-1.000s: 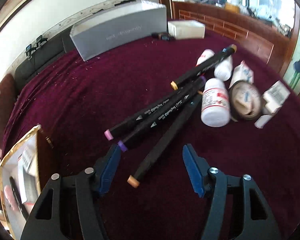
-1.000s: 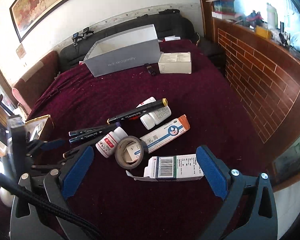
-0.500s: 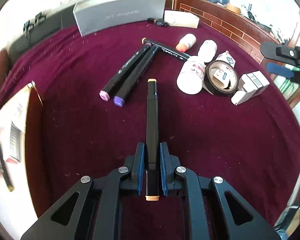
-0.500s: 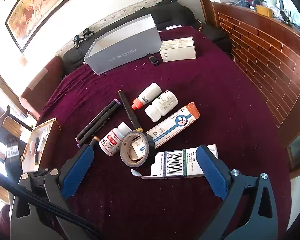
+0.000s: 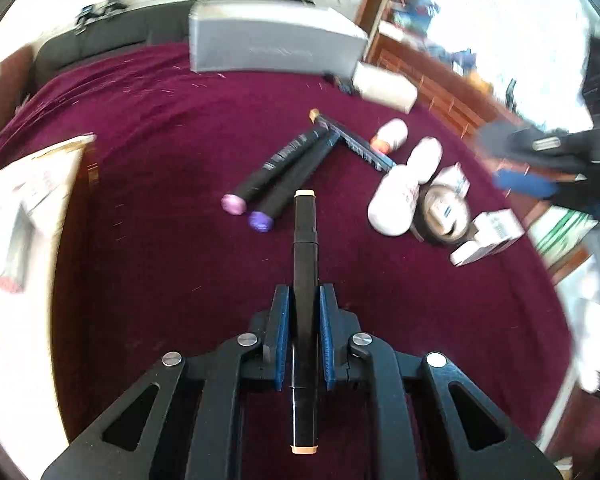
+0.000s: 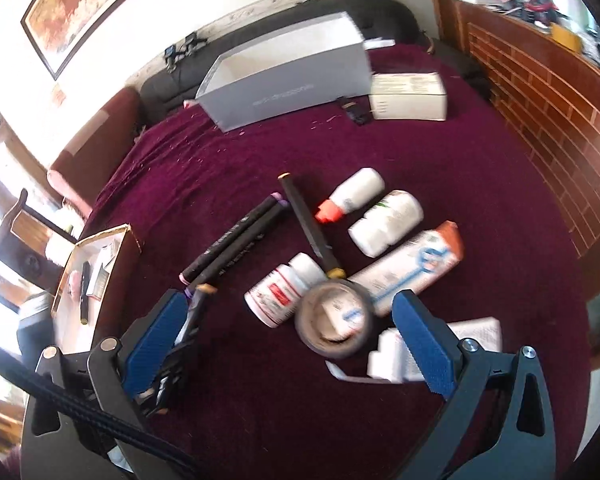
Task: Organize objects
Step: 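Grasp another black marker with right gripper while left gripper holds its marker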
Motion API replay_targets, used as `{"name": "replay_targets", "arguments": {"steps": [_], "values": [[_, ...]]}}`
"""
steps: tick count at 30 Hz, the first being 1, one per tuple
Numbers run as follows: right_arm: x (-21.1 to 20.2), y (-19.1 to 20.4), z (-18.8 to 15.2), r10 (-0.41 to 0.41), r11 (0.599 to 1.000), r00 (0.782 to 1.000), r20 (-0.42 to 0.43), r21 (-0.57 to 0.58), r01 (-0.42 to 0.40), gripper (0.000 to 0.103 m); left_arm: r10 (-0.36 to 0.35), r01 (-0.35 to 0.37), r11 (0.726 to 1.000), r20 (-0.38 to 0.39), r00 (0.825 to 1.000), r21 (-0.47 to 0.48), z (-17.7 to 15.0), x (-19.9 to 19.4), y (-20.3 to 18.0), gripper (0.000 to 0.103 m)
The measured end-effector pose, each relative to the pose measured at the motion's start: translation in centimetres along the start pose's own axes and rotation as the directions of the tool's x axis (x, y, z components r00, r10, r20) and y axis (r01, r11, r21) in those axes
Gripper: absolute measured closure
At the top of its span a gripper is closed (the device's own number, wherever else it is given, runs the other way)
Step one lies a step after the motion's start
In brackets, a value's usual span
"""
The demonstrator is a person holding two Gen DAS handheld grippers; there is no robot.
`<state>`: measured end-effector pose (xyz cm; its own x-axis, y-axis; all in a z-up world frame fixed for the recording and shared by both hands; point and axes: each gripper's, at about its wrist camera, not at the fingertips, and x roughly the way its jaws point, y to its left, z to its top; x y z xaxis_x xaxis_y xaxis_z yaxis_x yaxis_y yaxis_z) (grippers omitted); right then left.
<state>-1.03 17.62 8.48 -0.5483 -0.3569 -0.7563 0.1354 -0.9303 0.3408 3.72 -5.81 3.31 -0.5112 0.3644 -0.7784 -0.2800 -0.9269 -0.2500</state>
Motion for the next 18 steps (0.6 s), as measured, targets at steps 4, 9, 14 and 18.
{"name": "replay_targets", "arguments": {"steps": [4,9,14,18], "values": [[3.2,1.5,1.7,-0.067,0.997,0.997,-0.03,-0.05,0.066,0.003,-0.069,0.074,0.996,0.084,0.994,-0.05,-0.9,-4.5,2.0,0.091],[7.4,3.7,3.9,-0.254,0.936,0.966,-0.044,-0.263,0.234,0.021,-0.122,0.132,0.99,0.16,0.98,-0.054,-1.4,-8.4,3.8,0.091],[10.7,4.5,4.3,-0.326,0.873,0.941,-0.088,-0.411,0.264,0.035,-0.14,0.156,0.985,0.189,0.972,-0.075,-2.0,-9.8,5.7,0.091],[13.2,4.3,5.0,-0.33,0.857,0.935,-0.133,-0.458,0.237,0.039,-0.148,0.171,0.978,0.182,0.972,-0.119,-2.3,-9.4,6.8,0.091]]}}
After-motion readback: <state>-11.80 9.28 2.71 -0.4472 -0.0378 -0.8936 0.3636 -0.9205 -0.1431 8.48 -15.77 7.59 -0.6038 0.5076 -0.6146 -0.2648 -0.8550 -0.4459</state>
